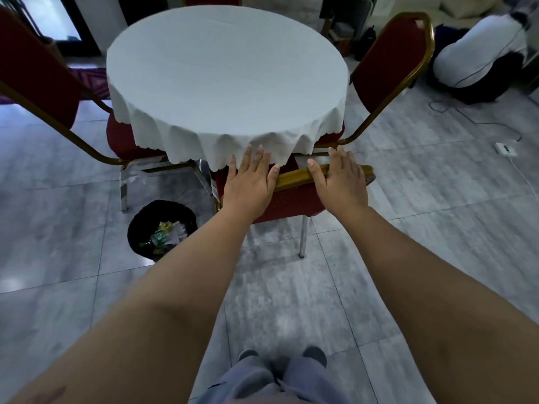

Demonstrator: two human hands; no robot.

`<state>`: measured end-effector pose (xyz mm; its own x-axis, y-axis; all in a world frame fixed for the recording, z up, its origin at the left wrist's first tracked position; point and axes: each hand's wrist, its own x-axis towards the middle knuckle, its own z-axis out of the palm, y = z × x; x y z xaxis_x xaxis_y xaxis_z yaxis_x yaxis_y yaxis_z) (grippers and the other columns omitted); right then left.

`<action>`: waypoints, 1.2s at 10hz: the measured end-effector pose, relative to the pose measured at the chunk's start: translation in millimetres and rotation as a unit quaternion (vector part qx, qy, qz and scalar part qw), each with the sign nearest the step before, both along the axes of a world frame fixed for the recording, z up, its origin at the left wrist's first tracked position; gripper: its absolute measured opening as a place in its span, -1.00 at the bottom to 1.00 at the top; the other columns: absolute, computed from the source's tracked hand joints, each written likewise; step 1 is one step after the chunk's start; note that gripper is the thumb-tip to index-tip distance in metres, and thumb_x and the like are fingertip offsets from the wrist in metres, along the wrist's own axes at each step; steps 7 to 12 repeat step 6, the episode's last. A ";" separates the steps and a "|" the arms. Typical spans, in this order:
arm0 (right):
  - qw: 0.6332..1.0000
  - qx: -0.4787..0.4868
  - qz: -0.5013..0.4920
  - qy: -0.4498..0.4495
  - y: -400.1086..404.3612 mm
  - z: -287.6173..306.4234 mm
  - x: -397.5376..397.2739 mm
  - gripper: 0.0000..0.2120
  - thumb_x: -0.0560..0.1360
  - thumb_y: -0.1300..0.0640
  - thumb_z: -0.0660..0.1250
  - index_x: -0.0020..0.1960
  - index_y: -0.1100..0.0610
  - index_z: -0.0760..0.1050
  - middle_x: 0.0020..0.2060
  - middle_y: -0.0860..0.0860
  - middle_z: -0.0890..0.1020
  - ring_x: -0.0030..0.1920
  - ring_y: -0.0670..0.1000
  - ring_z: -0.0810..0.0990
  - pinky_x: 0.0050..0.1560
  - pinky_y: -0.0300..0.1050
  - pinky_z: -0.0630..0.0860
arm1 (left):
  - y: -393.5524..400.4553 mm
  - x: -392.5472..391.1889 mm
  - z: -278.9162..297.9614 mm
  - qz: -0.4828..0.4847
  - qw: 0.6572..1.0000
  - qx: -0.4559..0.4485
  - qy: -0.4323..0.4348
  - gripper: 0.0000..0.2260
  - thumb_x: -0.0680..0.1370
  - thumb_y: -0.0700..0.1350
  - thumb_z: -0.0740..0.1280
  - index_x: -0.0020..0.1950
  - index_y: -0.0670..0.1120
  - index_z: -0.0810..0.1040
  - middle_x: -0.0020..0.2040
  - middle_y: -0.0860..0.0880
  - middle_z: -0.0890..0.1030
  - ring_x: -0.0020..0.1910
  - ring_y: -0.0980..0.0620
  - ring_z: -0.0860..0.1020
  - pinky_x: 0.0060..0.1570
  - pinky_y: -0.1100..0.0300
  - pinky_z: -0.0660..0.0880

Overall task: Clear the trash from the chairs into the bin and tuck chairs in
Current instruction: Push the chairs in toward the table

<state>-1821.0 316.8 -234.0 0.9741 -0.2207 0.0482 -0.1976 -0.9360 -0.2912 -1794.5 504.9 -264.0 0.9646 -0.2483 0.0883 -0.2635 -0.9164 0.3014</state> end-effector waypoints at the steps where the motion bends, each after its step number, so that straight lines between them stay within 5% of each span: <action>1: 1.000 -0.005 0.009 0.004 -1.2 1.4 0.2 -0.27 0.59 -0.33 -0.10 0.58 0.14 0.12 0.59 0.10 0.13 0.59 0.08 0.00 0.56 0.08 -0.05 | -1.5 -2.7 5.4 0.012 0.999 0.014 0.033 -0.43 0.64 0.17 -0.23 0.59 -0.06 0.05 0.61 -0.03 0.01 0.58 0.00 -0.15 0.53 -0.08 -0.20; 5: 0.983 -0.025 0.176 0.044 -14.4 24.9 28.8 -0.33 0.64 -0.23 -0.15 0.62 0.12 -0.07 0.61 0.03 0.00 0.60 -0.01 -0.07 0.57 0.00 -0.14 | -16.6 2.0 42.9 0.099 0.987 0.091 0.085 -0.45 0.67 0.10 -0.20 0.60 -0.13 -0.13 0.60 -0.09 -0.17 0.56 -0.04 -0.26 0.52 -0.06 -0.26; 12: 0.981 -0.009 0.191 0.036 -19.8 35.3 40.2 -0.34 0.65 -0.22 -0.15 0.62 0.12 -0.10 0.61 0.03 -0.03 0.60 -0.01 -0.09 0.57 -0.02 -0.16 | -24.6 9.9 56.0 0.120 0.986 0.087 0.071 -0.46 0.67 0.10 -0.21 0.59 -0.13 -0.17 0.60 -0.09 -0.22 0.56 -0.05 -0.29 0.51 -0.05 -0.28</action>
